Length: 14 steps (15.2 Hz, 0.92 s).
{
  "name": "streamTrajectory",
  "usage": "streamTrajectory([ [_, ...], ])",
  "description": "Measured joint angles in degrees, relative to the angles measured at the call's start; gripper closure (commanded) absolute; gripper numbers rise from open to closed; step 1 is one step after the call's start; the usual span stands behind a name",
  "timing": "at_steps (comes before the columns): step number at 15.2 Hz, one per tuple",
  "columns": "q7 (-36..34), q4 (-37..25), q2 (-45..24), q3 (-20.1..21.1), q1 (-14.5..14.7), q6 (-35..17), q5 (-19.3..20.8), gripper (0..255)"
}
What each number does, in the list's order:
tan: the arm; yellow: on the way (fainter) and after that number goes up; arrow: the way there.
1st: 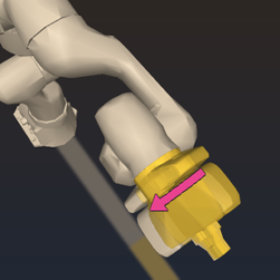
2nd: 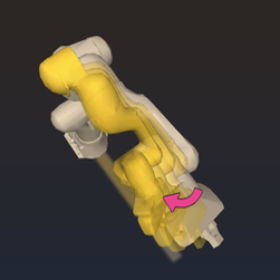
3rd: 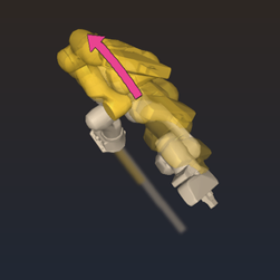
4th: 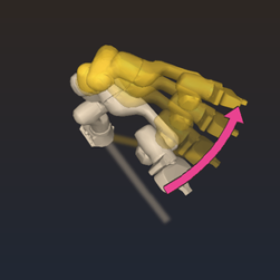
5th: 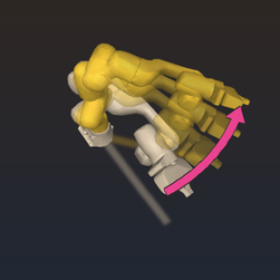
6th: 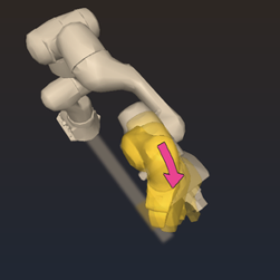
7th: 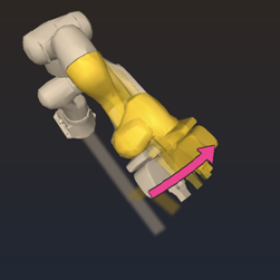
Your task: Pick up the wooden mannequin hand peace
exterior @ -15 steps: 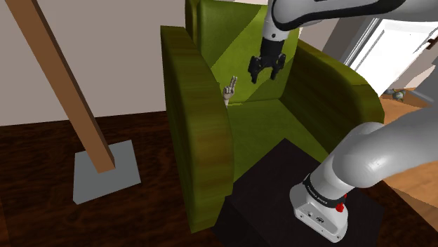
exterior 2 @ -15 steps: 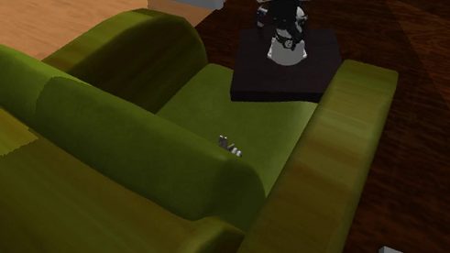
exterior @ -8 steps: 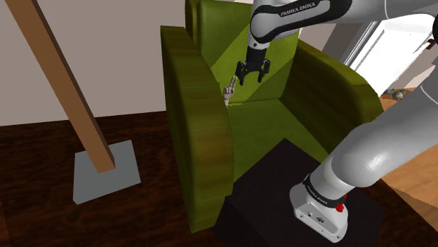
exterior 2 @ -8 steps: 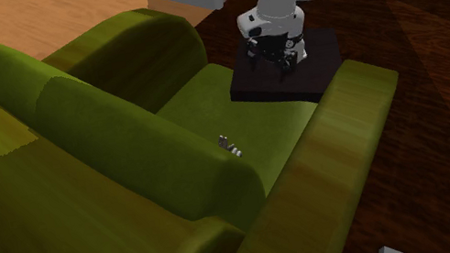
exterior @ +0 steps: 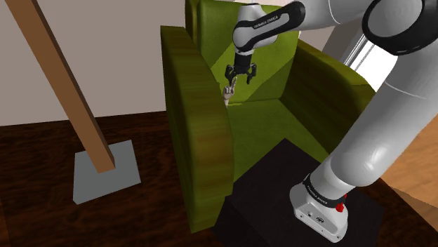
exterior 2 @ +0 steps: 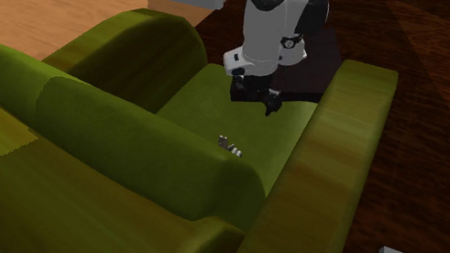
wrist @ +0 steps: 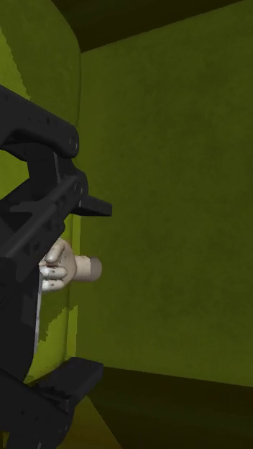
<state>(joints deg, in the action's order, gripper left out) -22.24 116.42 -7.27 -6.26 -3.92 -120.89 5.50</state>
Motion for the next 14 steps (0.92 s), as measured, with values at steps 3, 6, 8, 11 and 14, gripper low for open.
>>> streamTrajectory([
  [3, -1.29, -5.57, -6.87, -0.44, -0.49, -1.54, -0.34, 0],
  [6, -2.34, -12.01, -13.45, -0.94, -1.16, -1.95, -0.82, 0],
  [8, -2.93, -16.04, -17.46, -1.29, -1.69, -2.11, -1.16, 0],
  [11, -3.13, -17.58, -20.29, -1.43, -2.10, -3.49, -1.39, 0],
  [14, -3.32, -17.60, -21.93, -1.37, -2.17, -5.14, -1.49, 0],
])
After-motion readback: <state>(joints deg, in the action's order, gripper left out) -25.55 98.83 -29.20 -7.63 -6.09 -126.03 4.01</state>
